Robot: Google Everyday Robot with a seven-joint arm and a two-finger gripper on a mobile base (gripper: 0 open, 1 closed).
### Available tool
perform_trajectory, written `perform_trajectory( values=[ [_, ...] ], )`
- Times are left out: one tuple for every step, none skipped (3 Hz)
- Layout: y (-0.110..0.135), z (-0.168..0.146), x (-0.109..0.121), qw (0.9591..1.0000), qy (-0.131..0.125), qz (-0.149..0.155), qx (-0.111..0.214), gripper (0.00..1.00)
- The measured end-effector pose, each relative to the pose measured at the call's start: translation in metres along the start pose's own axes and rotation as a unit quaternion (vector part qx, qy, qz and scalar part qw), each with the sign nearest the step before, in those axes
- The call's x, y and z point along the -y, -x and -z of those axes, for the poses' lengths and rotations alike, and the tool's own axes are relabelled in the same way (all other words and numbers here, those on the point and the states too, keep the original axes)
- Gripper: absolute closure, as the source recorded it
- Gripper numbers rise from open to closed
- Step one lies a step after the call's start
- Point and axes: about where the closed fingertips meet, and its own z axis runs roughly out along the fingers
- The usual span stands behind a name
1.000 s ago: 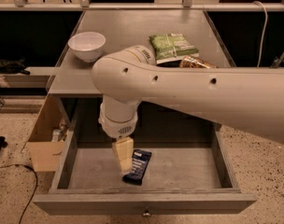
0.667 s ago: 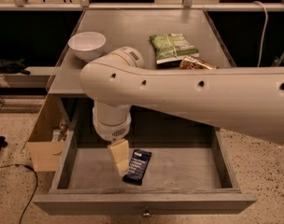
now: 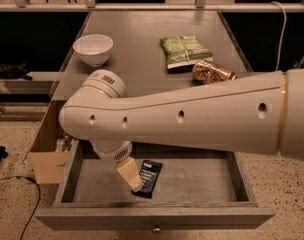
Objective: Pick rxbar blueberry from top drawer and place on counter
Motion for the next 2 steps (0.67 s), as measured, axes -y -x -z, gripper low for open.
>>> perform_trajectory(
  values=[
    [0.0010,-0.0009,0.0008,1.0000,0.001,0.002,0.003,0.00],
    [-0.0070,-0.0107,-0.0009,0.9997,0.003,0.007,-0.024,0.00]
  ],
)
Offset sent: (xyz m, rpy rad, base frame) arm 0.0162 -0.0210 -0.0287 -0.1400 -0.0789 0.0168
